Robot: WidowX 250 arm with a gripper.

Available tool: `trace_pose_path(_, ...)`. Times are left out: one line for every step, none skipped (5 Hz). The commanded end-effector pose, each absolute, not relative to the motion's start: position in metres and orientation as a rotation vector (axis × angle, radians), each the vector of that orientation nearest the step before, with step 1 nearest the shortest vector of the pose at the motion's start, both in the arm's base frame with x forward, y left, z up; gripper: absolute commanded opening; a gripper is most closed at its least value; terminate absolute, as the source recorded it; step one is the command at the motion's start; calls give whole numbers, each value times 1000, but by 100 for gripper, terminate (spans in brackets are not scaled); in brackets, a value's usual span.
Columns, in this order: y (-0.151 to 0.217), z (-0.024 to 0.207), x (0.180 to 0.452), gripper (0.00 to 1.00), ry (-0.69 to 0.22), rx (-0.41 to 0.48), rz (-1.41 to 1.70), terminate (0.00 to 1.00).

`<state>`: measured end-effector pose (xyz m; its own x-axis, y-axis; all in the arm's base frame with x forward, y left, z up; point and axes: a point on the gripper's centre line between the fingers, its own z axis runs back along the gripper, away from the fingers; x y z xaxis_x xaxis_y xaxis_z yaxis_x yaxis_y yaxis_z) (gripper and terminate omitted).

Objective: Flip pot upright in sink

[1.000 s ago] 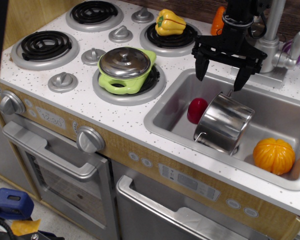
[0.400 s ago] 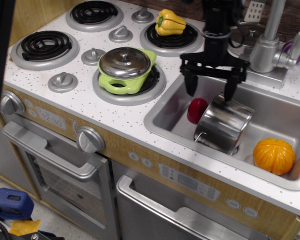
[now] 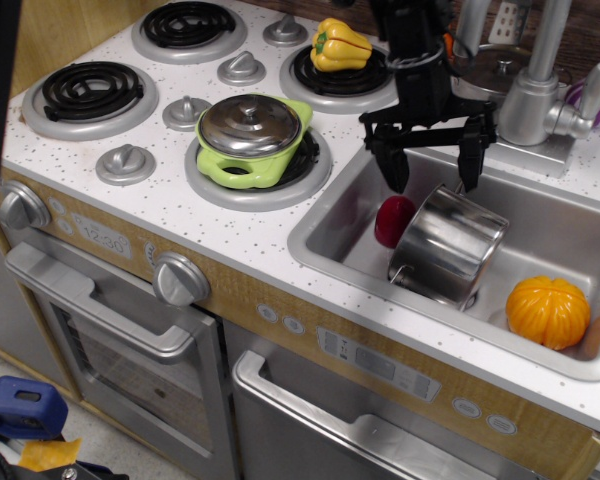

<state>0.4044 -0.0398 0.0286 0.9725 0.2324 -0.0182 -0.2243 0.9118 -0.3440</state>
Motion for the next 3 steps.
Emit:
trace_pose_path(-42,38,417,100,-65,-470,264,0)
trace_pose_path(-48,22,420,100,-33,-569,290,0)
trace_pose_path(-52,15,416,100,-24,-651,330,0)
